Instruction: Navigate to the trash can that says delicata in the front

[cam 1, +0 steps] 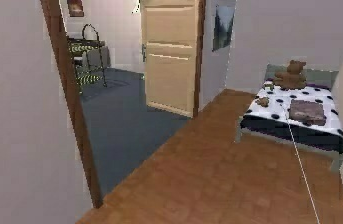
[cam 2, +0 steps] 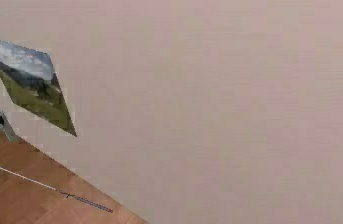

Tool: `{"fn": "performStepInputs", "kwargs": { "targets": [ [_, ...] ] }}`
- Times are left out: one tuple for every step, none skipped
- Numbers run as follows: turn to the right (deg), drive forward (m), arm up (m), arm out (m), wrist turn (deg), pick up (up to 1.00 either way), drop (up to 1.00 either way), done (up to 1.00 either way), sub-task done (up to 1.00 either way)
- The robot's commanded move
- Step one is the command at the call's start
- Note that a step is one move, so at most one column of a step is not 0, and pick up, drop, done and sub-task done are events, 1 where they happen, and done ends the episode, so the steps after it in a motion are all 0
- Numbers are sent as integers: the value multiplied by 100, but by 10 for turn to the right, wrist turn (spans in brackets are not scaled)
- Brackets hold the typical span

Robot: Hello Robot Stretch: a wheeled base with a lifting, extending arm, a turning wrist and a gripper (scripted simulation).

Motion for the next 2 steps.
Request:
{"fn": "performStepInputs", "kwargs": {
  "targets": [
    [0,100,0,0,0,0,0,0,0],
    [-180,0,0,0,0,0,0,0,0]
  ]
}}
